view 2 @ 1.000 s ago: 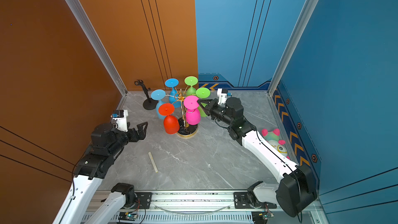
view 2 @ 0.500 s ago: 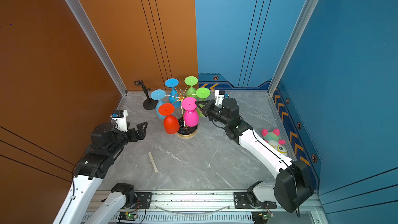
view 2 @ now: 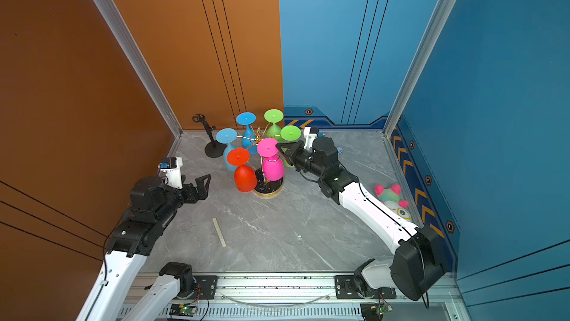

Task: Take the wine glass off the wine glass rack
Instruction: Pick up the wine glass from the wine glass rack.

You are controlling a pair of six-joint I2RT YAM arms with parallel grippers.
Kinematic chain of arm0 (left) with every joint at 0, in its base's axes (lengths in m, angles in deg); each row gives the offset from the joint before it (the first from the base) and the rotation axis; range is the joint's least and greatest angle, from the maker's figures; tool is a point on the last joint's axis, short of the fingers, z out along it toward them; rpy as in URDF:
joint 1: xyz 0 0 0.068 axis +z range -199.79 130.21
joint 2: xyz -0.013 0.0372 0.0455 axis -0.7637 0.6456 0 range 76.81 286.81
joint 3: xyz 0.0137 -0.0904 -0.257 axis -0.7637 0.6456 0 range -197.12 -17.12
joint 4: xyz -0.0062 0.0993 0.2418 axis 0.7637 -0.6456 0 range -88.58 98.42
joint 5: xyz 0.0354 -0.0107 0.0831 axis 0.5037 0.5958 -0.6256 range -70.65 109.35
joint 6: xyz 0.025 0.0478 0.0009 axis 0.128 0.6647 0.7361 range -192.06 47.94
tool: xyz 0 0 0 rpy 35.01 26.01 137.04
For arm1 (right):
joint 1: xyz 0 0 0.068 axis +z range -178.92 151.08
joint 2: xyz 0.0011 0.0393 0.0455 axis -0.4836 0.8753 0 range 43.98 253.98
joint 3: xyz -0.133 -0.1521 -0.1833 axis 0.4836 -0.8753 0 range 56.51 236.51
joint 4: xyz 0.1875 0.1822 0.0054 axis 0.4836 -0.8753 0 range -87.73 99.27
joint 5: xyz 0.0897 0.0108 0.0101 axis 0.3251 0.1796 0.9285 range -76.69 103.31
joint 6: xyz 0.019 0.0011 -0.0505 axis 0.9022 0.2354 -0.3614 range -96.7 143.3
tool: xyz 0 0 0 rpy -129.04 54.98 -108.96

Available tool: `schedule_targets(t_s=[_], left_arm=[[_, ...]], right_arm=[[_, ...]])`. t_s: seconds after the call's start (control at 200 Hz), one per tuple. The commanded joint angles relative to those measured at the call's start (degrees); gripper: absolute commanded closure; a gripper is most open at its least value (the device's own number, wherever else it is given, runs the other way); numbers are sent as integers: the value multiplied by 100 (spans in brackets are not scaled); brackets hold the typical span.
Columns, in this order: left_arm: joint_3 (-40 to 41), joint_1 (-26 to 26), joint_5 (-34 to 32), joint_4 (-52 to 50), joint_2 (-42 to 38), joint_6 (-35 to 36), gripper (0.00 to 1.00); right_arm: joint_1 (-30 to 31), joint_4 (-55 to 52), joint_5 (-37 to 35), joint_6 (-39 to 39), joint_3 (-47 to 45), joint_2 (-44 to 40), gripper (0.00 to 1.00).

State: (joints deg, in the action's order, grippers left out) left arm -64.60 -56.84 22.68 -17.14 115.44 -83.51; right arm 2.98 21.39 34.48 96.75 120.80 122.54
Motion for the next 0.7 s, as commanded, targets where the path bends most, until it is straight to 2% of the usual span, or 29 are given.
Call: schedule_targets(t_s=[0.0, 0.696], left_arm=[[13, 63, 114, -76, -27, -7, 2], [24, 125, 162, -62, -26, -35, 2]], right_arm=[[65, -250, -196, -258, 287, 73, 100], [293, -1548, -604, -1256, 1128, 363, 100]])
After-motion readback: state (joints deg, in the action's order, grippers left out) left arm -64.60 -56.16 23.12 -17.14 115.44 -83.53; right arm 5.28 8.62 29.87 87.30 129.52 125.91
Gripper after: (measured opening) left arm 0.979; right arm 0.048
